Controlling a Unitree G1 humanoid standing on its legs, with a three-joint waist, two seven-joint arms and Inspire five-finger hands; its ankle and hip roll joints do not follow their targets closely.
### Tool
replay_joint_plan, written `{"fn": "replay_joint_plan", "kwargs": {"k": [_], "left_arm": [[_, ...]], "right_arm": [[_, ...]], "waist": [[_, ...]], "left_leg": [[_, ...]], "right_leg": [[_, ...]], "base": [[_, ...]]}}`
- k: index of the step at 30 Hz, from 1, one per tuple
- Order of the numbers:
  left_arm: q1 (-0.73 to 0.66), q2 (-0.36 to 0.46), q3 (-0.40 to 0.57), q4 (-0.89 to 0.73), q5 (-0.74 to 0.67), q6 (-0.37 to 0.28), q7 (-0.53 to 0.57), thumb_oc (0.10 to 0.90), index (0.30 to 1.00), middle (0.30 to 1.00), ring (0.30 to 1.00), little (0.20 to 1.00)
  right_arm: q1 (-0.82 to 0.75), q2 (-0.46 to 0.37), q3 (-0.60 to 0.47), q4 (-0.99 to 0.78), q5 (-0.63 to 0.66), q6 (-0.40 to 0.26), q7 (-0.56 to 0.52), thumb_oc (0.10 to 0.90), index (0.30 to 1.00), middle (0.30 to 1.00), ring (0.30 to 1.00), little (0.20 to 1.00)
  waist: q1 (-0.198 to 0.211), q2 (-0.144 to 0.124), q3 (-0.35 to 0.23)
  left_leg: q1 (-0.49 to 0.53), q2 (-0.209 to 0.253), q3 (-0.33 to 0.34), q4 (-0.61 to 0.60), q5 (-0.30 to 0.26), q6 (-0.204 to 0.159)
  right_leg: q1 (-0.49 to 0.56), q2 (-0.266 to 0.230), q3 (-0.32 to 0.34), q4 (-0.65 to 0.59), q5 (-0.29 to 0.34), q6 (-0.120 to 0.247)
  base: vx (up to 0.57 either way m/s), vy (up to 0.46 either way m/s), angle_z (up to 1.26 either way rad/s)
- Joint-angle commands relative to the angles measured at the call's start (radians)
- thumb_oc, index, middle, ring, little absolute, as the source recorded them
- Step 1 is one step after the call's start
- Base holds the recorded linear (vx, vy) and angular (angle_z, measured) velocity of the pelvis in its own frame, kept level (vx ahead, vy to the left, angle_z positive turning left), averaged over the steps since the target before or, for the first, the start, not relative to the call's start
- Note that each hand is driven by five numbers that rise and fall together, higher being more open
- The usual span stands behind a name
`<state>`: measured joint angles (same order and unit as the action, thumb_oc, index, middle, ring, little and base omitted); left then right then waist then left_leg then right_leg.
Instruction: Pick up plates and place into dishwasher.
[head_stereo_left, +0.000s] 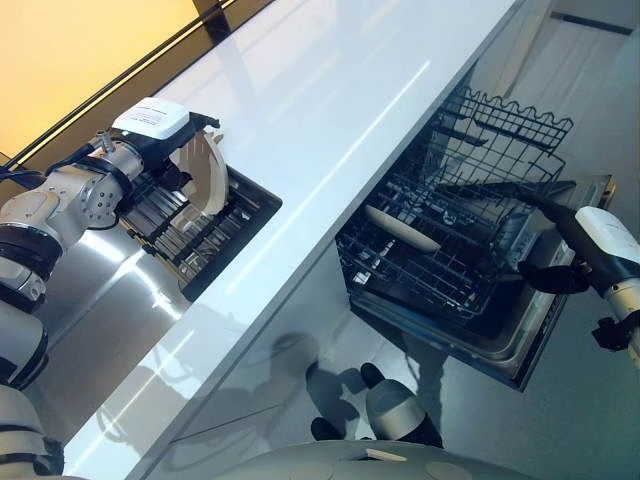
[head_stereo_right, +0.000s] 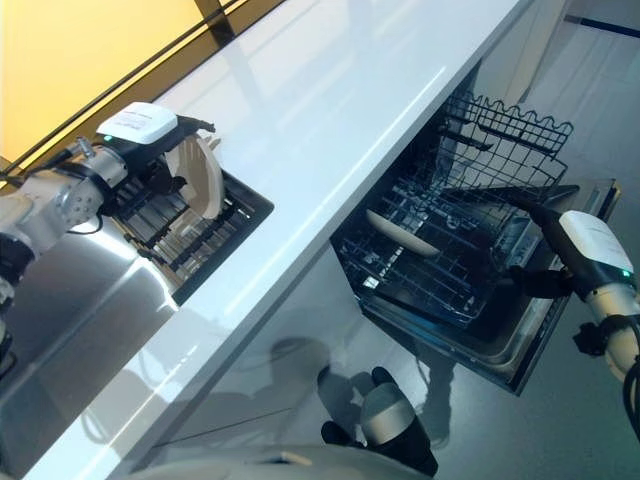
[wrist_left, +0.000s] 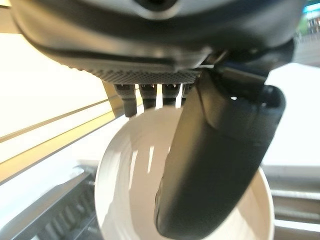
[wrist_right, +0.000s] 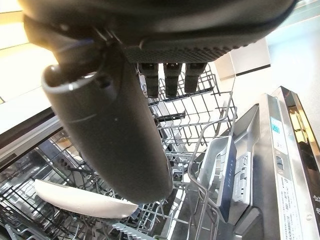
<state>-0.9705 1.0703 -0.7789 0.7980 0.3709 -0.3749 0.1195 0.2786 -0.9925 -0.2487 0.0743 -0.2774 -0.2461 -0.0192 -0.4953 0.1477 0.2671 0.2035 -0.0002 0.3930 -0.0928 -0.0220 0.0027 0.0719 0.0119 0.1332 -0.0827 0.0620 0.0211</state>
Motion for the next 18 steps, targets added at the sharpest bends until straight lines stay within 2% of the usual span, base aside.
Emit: {"fn": "replay_joint_plan", "kwargs": {"k": [1, 18], "left_arm": [[-0.098, -0.010, 0.071, 0.115, -0.058, 0.016, 0.012, 0.100, 0.300, 0.300, 0.300, 0.200], [-0.121, 0.009, 0.053, 0.128, -0.031, 0.005, 0.020, 0.100, 0.300, 0.300, 0.300, 0.200]], "right_arm": [[-0.060, -0.071, -0.084, -0.043, 0.007, -0.077, -0.061, 0.800, 0.900, 0.900, 0.900, 0.900], [-0.077, -0.085, -0.093, -0.044, 0.024, -0.090, -0.068, 0.800, 0.900, 0.900, 0.900, 0.900]], "waist": [[0.020, -0.022, -0.089], [0.029, -0.013, -0.097]], "left_leg": [[-0.029, -0.028, 0.026, 0.061, -0.093, 0.021], [-0.022, -0.028, 0.022, 0.050, -0.083, 0.014]], "right_leg": [[-0.076, -0.019, -0.068, 0.095, -0.063, 0.145], [-0.063, -0.019, -0.076, 0.084, -0.059, 0.143]], "base": [[-0.01, 0.017, -0.07], [-0.02, 0.008, -0.04]]}}
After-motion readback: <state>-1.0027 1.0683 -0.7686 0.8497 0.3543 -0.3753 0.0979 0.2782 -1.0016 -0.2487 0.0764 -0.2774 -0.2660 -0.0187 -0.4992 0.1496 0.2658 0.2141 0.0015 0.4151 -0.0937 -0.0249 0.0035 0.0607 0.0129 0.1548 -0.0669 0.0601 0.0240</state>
